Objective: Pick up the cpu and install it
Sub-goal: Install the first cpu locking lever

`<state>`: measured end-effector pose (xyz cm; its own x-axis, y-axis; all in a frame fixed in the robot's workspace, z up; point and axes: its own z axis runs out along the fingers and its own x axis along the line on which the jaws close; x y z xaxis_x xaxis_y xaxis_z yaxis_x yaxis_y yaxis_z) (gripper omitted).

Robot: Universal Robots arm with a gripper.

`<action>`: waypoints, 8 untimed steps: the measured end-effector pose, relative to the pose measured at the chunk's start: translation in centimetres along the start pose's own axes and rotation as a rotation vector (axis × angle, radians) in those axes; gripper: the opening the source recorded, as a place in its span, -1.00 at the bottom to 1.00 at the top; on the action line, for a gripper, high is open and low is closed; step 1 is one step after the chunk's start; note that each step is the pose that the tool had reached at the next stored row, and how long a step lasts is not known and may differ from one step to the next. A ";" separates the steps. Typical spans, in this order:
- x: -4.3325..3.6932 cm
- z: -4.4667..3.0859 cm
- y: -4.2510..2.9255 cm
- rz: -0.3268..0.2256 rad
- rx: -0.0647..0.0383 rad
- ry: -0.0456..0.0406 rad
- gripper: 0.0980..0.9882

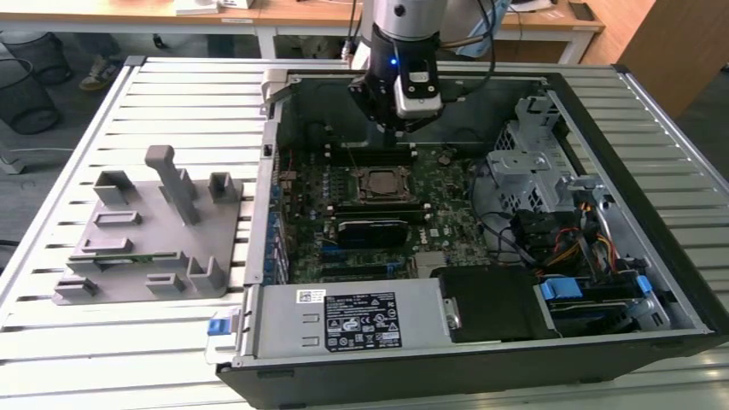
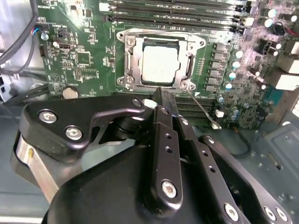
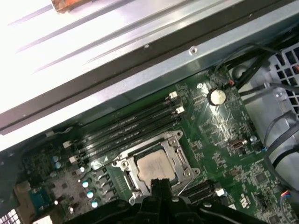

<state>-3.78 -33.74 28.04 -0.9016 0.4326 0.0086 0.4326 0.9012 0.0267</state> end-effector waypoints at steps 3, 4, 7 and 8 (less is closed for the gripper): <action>0.00 -0.09 0.01 -0.018 0.000 0.0006 -0.98; 0.00 -0.09 0.01 -0.036 0.000 0.0011 -0.98; 0.00 -0.10 0.00 -0.090 0.001 0.0025 -0.98; 0.00 -0.09 0.00 -0.108 0.001 0.0030 -0.98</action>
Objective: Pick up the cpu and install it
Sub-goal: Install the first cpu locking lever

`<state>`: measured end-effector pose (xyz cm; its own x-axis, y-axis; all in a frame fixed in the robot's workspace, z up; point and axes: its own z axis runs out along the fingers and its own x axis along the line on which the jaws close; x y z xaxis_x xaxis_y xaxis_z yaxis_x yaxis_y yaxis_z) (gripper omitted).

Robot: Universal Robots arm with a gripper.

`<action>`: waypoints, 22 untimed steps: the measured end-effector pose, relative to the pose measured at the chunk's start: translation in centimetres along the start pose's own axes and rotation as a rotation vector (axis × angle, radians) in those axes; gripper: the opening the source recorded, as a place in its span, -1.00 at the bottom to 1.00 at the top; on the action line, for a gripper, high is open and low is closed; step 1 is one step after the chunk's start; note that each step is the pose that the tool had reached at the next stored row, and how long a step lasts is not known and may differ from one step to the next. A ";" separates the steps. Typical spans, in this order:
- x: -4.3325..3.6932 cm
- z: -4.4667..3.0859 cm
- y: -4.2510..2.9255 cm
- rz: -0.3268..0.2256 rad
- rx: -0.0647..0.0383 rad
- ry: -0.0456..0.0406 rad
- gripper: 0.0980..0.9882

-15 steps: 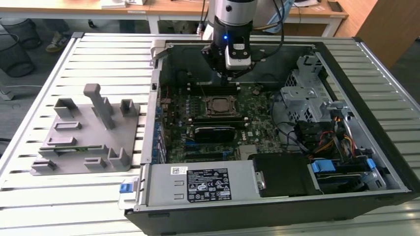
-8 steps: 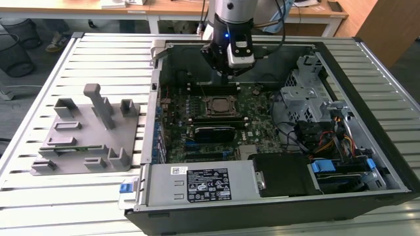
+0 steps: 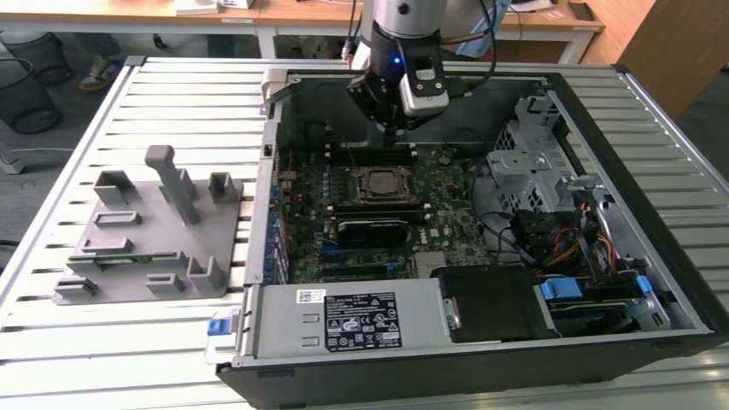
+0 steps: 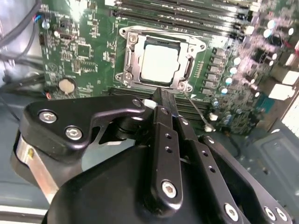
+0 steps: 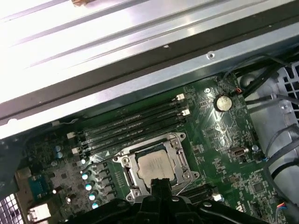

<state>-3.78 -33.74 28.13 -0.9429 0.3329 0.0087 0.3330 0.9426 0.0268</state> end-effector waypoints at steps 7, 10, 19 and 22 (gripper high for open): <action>0.00 0.03 0.00 -0.127 0.001 0.0034 -0.98; 0.00 0.04 0.00 -0.183 0.002 0.0049 -0.98; 0.00 0.11 0.00 -0.345 0.003 0.0092 -0.98; 0.34 0.16 -0.12 -0.357 0.002 0.0072 -0.98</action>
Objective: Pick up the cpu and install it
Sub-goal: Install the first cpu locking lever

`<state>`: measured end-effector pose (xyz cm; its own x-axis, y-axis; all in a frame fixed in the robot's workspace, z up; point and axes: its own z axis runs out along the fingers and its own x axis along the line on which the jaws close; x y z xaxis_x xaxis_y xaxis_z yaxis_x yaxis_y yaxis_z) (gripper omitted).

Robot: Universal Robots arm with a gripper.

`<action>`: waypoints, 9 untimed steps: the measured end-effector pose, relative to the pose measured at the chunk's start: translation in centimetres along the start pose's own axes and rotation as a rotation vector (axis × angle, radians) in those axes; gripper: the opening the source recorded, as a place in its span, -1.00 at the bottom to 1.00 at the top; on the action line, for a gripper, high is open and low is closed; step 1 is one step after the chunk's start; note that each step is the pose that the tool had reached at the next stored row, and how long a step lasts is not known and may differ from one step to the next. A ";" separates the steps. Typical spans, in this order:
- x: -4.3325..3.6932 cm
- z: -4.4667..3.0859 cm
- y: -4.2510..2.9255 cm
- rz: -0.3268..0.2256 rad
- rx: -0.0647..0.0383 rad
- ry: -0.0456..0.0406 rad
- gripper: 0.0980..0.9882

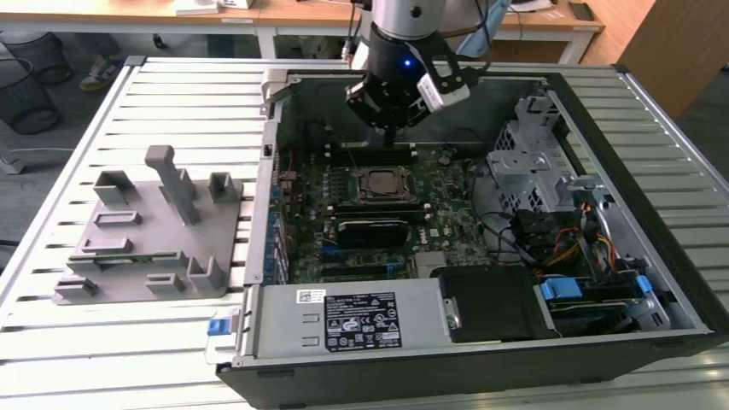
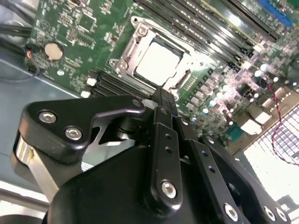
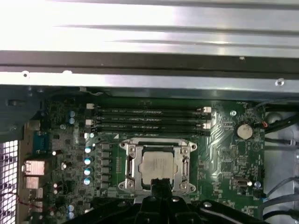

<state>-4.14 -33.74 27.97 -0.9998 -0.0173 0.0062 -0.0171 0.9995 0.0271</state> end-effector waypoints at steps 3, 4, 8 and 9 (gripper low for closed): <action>0.82 0.09 0.01 0.000 0.000 -0.0018 -0.98; 1.08 0.14 0.00 0.000 0.000 -0.0020 -0.98; 2.00 0.50 -0.21 -0.001 0.000 -0.0035 -0.98; 3.09 0.84 -0.29 -0.002 0.000 -0.0053 -0.98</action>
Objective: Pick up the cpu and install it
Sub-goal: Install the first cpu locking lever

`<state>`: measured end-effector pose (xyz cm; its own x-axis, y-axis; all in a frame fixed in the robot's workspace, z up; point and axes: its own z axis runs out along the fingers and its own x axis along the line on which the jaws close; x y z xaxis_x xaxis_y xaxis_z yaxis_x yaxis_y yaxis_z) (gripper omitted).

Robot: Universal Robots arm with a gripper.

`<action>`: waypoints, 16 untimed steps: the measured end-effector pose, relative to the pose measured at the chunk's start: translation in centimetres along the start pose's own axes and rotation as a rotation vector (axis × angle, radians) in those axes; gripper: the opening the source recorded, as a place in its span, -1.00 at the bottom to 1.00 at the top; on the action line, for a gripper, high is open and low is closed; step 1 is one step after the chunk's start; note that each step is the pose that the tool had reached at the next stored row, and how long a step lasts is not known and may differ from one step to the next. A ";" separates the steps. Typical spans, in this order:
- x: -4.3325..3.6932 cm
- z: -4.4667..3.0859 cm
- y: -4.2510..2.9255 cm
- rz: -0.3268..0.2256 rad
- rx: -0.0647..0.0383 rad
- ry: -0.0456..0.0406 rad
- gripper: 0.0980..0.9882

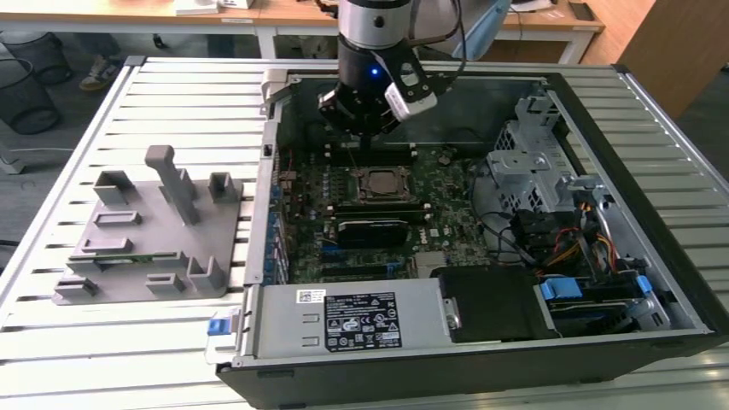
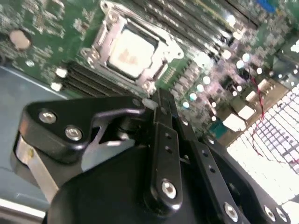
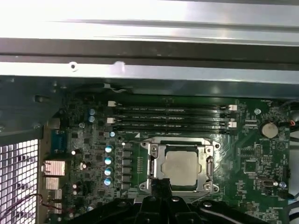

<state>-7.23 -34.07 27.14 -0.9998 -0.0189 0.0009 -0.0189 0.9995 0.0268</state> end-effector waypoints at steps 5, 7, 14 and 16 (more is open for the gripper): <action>1.39 0.36 0.02 0.000 0.000 -0.0017 -0.98; 1.87 0.49 0.02 -0.001 0.000 -0.0025 -0.98; 2.74 0.75 0.24 -0.001 0.000 -0.0039 -0.98; 3.06 0.84 0.34 -0.001 0.000 -0.0043 -0.98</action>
<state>-10.29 -33.76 26.31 -0.9998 -0.0195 -0.0034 -0.0196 0.9994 0.0268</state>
